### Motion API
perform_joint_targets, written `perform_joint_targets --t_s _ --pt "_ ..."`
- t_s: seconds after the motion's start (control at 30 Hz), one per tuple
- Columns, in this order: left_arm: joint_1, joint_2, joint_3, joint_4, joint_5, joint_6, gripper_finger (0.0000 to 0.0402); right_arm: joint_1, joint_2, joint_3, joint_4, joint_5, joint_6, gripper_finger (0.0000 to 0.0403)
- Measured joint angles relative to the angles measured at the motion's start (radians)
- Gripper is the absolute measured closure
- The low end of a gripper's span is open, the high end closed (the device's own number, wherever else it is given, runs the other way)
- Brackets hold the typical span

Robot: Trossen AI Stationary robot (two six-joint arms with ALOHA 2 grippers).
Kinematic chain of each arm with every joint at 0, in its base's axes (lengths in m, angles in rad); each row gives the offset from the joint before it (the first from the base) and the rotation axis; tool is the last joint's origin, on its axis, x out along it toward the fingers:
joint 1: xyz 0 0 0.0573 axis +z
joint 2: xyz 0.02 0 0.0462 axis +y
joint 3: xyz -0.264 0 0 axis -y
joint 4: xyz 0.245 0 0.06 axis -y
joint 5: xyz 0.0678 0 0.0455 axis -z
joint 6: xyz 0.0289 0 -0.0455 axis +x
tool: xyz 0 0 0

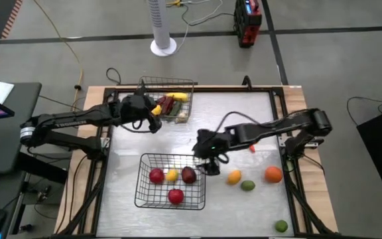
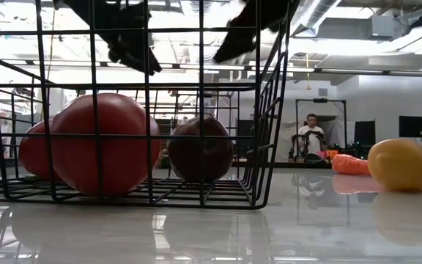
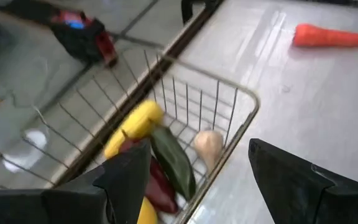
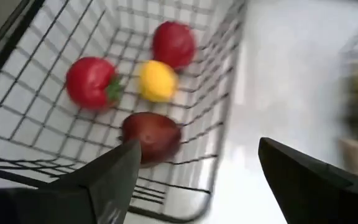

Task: Sort produce into baskets
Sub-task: Put the yellow lemon from top wire basket into the bottom wire basket

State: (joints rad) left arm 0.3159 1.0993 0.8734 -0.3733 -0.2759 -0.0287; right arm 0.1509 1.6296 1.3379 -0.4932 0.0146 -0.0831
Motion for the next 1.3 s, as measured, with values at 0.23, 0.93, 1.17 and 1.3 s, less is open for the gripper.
perform_joint_targets --t_s 0.23,0.93,1.17,1.3 --pt "0.165 0.089 0.077 -0.184 0.214 -0.063 0.0141 -0.005 -0.228 -0.114 0.032 0.282 0.005 0.0064" --pt "0.376 0.634 0.464 -0.544 0.240 -0.116 0.0141 -0.047 -0.542 -0.398 0.156 0.433 -0.031 0.0066" --pt "0.401 0.707 0.480 -0.589 0.237 -0.113 0.0141 -0.065 -0.592 -0.433 0.149 0.433 -0.026 0.0066" --pt "0.399 0.722 0.480 -0.616 0.243 -0.108 0.0141 -0.071 -0.588 -0.433 0.154 0.432 -0.022 0.0066"
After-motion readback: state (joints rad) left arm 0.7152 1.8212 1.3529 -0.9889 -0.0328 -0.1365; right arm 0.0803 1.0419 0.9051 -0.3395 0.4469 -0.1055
